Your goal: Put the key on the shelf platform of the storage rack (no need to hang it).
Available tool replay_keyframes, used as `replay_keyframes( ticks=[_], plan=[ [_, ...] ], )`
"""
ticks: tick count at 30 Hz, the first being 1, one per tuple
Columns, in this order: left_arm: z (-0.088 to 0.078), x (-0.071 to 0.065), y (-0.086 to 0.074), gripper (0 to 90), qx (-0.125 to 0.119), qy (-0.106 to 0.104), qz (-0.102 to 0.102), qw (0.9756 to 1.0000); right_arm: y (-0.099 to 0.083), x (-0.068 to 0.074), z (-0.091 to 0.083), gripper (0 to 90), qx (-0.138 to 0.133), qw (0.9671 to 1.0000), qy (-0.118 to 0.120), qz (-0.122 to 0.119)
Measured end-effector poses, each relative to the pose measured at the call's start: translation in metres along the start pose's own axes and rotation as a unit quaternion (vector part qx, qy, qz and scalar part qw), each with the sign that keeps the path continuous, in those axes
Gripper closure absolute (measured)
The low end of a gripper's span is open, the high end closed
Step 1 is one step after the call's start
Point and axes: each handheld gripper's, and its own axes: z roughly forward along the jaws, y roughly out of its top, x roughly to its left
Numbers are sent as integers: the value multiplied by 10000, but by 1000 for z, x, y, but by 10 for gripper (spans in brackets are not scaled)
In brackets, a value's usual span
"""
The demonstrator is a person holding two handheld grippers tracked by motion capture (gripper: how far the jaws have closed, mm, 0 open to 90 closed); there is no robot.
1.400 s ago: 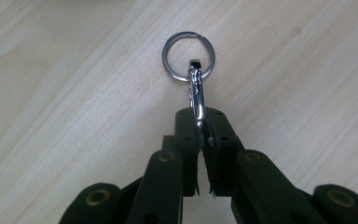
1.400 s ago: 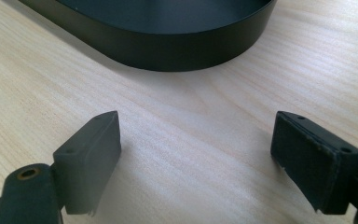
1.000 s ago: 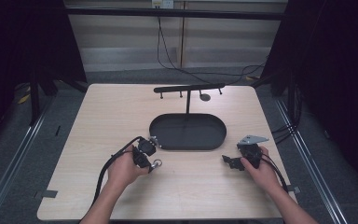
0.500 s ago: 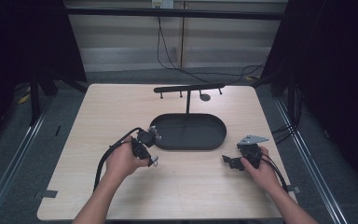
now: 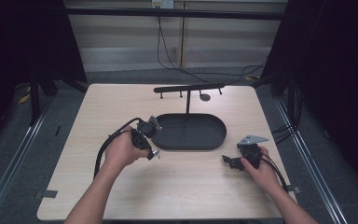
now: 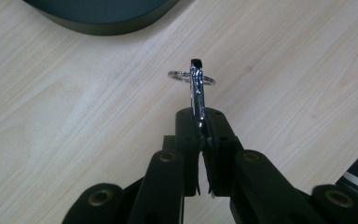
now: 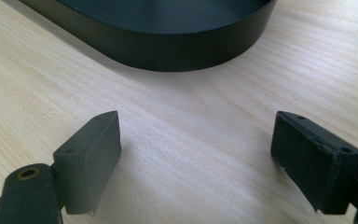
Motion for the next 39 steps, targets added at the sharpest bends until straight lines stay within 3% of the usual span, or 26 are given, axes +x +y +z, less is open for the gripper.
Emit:
replay_keyframes(
  ticks=[17, 39],
  plan=[
    [-14, 0, 24, 854, -57, -19, 9, 10000, 0, 0, 0, 158, -2, 10000, 1, 0],
    [-12, 3, 58, 854, -116, -119, 16, 9999, 0, 0, 0, 158, -13, 10000, -4, -8]
  ],
)
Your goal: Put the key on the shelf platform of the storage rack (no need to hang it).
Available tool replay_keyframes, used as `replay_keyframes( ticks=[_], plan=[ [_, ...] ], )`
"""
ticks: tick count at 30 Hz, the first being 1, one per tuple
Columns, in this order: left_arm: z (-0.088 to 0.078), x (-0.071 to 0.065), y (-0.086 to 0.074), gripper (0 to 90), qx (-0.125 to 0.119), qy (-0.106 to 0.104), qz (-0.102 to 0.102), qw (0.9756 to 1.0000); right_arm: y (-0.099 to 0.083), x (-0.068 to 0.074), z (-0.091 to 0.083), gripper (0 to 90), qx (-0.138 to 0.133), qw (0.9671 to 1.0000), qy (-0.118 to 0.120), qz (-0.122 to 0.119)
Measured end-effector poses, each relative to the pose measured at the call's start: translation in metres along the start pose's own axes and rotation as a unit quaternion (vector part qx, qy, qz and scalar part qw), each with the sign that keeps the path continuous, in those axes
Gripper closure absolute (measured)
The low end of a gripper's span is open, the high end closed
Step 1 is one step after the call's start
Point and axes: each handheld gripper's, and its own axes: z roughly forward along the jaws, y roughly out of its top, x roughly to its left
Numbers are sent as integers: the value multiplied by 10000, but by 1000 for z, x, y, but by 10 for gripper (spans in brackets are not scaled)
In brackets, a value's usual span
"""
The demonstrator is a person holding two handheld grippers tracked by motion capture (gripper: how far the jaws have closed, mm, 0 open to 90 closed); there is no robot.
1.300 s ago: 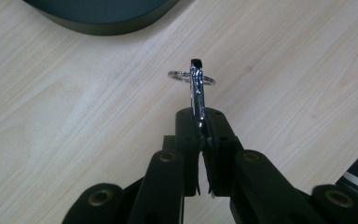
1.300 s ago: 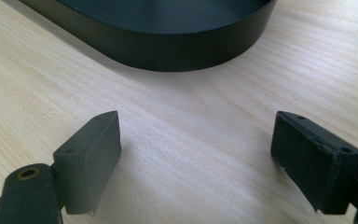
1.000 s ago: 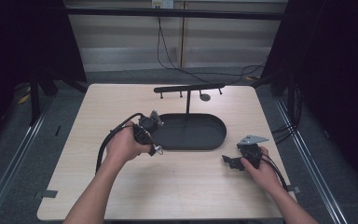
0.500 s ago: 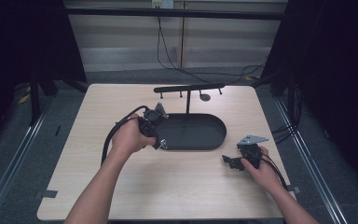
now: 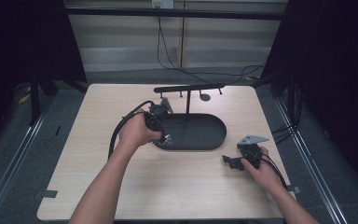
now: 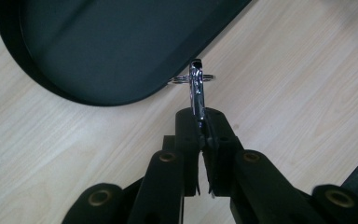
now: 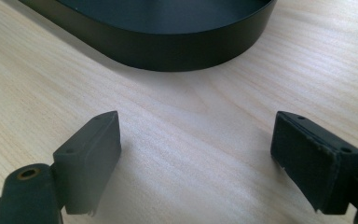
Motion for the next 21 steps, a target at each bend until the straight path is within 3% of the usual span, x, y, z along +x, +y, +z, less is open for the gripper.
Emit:
replay_keyframes(
  ticks=[9, 21],
  plan=[
    [7, 1, 12, 853, -19, -87, -1, 10000, 0, 0, 0, 158, 0, 10000, 1, 1],
    [11, 0, 26, 853, -80, 6, 25, 10000, 0, 0, 0, 158, -6, 10000, 1, -10]
  ],
)
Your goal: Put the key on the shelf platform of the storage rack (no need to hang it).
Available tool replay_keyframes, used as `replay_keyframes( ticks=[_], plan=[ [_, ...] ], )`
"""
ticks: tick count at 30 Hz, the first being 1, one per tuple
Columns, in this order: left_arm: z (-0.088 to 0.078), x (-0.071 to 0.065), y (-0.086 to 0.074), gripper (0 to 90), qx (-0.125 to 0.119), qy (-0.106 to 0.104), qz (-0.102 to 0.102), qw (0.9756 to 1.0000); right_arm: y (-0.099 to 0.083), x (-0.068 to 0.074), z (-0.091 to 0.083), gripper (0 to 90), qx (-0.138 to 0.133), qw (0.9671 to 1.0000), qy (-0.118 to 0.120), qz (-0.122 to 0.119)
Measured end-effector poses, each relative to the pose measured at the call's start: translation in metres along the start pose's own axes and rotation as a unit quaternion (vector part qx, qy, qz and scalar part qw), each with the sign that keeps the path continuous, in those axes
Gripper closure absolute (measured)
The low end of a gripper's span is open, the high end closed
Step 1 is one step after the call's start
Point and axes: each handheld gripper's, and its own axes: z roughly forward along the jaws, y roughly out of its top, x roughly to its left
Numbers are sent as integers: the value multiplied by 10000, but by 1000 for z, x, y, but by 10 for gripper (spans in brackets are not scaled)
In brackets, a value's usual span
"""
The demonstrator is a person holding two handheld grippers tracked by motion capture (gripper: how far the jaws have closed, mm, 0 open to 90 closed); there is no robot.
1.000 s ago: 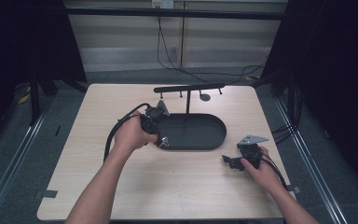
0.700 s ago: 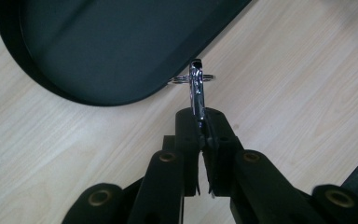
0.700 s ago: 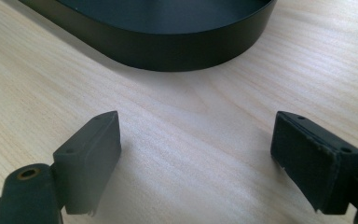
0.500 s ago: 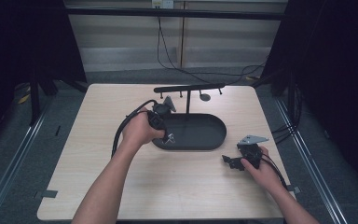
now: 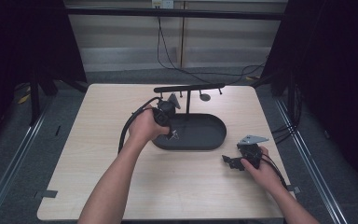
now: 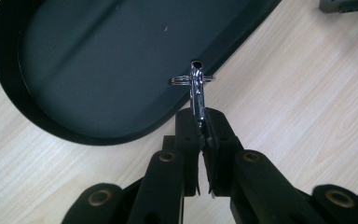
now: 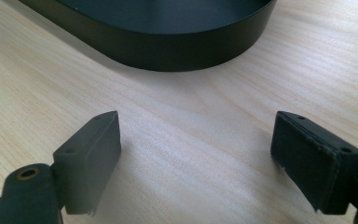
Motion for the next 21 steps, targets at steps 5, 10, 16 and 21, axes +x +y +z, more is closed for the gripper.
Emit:
replay_keyframes(
  ticks=[5, 10, 16, 21],
  plan=[
    [1, -1, 5, 852, 1, 41, 13, 10000, 0, 0, 0, 158, 5, 10000, -1, 12],
    [4, -2, 10, 853, 18, 49, 30, 10000, 0, 0, 0, 157, 2, 10000, -1, 6],
    [8, -2, 15, 853, -12, 94, 13, 10000, 0, 0, 0, 158, 5, 10000, -1, -1],
    [12, -1, 19, 853, -28, 105, 26, 9999, 0, 0, 0, 158, 6, 10000, -1, -1]
  ],
)
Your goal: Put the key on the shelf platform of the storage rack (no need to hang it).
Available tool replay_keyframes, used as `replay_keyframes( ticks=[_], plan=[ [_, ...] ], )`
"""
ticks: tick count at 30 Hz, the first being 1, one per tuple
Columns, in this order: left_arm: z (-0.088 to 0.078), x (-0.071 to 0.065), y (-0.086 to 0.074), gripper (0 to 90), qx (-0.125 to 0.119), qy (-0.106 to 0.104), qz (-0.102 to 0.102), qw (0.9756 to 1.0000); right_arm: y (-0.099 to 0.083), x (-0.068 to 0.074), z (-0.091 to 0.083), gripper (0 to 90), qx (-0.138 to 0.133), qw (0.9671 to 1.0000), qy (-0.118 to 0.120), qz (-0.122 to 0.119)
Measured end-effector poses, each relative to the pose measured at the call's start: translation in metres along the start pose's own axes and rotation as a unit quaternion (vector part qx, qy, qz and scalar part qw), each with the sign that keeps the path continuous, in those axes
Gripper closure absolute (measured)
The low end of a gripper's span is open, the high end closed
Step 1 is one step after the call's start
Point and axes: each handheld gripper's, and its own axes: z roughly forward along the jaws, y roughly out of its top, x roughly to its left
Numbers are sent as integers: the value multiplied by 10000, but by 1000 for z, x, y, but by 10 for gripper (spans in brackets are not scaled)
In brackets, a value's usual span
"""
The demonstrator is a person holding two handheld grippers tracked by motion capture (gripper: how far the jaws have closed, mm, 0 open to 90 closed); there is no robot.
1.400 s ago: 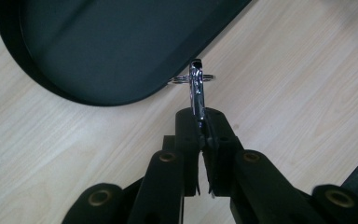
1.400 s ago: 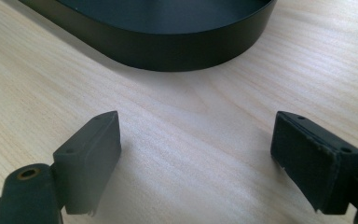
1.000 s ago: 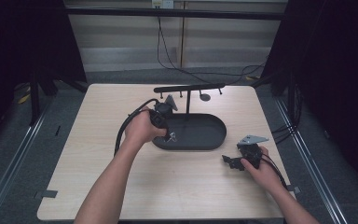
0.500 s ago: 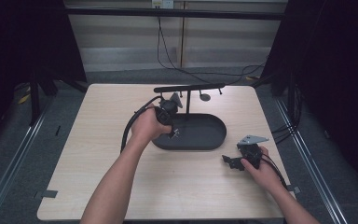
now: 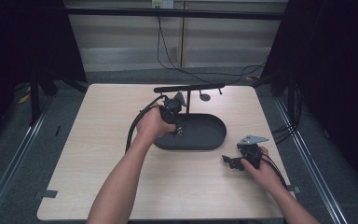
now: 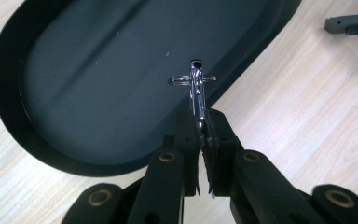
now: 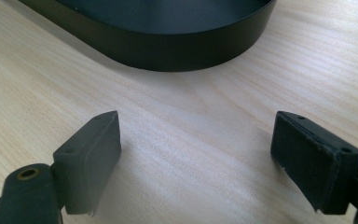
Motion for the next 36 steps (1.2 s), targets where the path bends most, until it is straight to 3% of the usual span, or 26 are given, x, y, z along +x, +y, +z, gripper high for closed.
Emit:
replay_keyframes(
  ticks=[21, 23, 29, 36],
  plan=[
    [31, 3, 7, 852, -28, 153, -133, 9998, 0, 0, 0, 158, -3, 10000, 0, 3],
    [34, 4, 8, 851, -14, 151, -57, 9999, 0, 0, 0, 158, 0, 10000, 0, 8],
    [46, 5, 8, 851, -10, 187, -162, 9997, 0, 0, 0, 158, 11, 10000, 4, 25],
    [54, 8, 9, 850, 33, 258, -75, 9996, 0, 0, 0, 158, 8, 10000, 4, 19]
  ],
)
